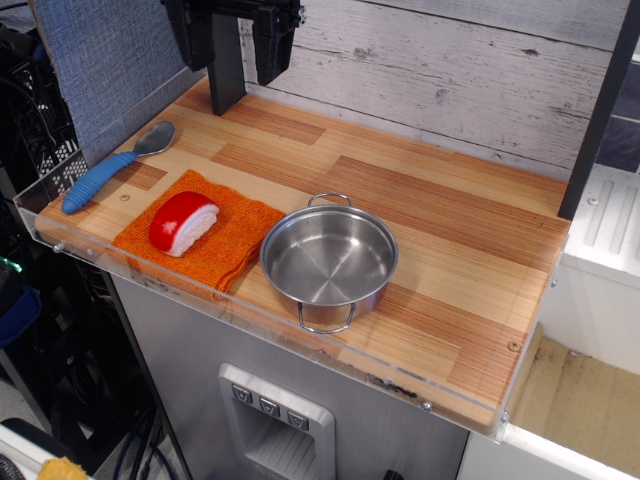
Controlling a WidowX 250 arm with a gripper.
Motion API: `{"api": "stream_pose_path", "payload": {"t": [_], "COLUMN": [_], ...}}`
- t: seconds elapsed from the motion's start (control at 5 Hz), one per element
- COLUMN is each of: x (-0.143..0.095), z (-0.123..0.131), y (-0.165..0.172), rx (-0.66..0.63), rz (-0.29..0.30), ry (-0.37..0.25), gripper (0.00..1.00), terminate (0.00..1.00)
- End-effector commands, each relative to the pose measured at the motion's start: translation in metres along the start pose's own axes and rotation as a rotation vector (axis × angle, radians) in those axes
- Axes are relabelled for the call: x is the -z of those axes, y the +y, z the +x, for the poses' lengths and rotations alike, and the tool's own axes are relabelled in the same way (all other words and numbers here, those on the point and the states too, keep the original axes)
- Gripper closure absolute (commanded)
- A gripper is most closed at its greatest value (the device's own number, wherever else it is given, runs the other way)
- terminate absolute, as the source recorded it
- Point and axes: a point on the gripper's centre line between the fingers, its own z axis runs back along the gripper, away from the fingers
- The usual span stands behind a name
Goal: Slide the silver pot forward next to the orange rag.
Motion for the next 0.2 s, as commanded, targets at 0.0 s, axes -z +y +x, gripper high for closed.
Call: {"api": "stream_pose_path", "payload": {"t": [0.0], "x": [-0.0129], "z": [-0.0035], "y": [0.0031], "rx": [0.002], "rz": [0.009], "ry": [-0.044], "gripper": [0.0], "terminate": [1.0]}}
